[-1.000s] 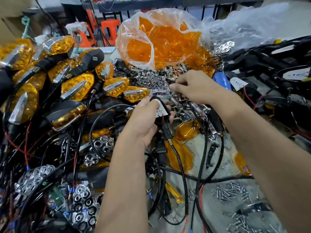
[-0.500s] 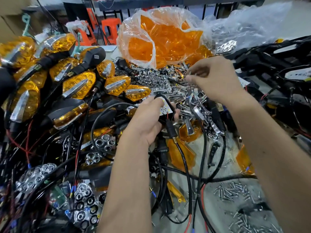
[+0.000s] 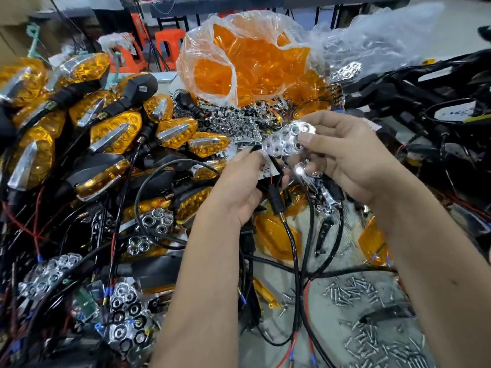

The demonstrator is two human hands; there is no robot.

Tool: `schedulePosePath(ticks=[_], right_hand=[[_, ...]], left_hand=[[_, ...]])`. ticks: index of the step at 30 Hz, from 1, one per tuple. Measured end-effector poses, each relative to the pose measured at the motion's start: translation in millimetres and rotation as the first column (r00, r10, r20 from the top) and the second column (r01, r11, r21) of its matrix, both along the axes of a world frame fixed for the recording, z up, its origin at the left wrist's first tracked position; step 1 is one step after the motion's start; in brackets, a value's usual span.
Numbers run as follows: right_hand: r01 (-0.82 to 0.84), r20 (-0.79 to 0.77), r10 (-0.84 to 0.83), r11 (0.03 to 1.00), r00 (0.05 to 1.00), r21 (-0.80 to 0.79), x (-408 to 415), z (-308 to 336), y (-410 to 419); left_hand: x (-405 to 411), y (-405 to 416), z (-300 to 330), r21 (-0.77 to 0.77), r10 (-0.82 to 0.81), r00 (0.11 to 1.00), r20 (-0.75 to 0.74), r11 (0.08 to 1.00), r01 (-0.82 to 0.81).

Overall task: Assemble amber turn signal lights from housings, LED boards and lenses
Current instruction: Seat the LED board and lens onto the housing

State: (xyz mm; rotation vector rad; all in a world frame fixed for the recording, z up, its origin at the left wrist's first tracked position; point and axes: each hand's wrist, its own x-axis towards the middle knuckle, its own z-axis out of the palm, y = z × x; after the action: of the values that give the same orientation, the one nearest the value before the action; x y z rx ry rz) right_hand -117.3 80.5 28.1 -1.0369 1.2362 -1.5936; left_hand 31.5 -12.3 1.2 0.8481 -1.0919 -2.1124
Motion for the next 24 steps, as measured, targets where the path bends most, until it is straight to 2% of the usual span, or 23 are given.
schedulePosePath(ticks=[2, 3, 6, 8, 13, 18, 20, 24], right_hand=[[-0.011, 0.124, 0.015, 1.0, 0.992, -0.027, 1.8, -1.8, 0.0], [-0.001, 0.124, 0.005, 1.0, 0.992, -0.027, 1.5, -3.3, -1.0], [0.087, -0.103, -0.087, 0.996, 0.991, -0.002, -2.6, -9.8, -2.8], [0.067, -0.149, -0.066, 0.998, 0.987, 0.003, -2.6, -9.5, -1.4], [0.016, -0.038, -0.014, 0.999, 0.999, 0.035, 0.9, -7.0, 1.6], [-0.063, 0.047, 0.062, 0.998, 0.997, 0.016, -1.0, -6.2, 2.6], [-0.062, -0.004, 0.062, 0.998, 0.998, 0.001, -0.9, -4.8, 2.2], [0.021, -0.244, -0.028, 0.999, 0.969, -0.029, -1.5, -6.6, 0.3]], left_hand=[[-1.5, 1.2, 0.4, 0.022, 0.038, 0.999, -0.031, 0.999, -0.037], [-2.9, 1.9, 0.5, 0.026, 0.049, 0.997, -0.051, 0.999, -0.048], [-5.5, 3.7, 0.4, 0.036, 0.066, 0.994, -0.087, 0.997, -0.063], [-6.2, 3.3, -0.3, 0.04, 0.069, 0.993, -0.091, 0.997, -0.065], [-4.7, 0.8, -2.9, -0.031, 0.029, 0.996, -0.083, 0.999, -0.031], [-3.1, -0.5, -2.6, -0.037, 0.036, 0.997, -0.065, 0.999, -0.039], [-3.6, 1.2, -1.2, -0.028, 0.047, 0.998, -0.051, 0.998, -0.048], [-3.6, 2.1, 0.0, -0.005, 0.048, 0.998, 0.028, 0.999, -0.048]])
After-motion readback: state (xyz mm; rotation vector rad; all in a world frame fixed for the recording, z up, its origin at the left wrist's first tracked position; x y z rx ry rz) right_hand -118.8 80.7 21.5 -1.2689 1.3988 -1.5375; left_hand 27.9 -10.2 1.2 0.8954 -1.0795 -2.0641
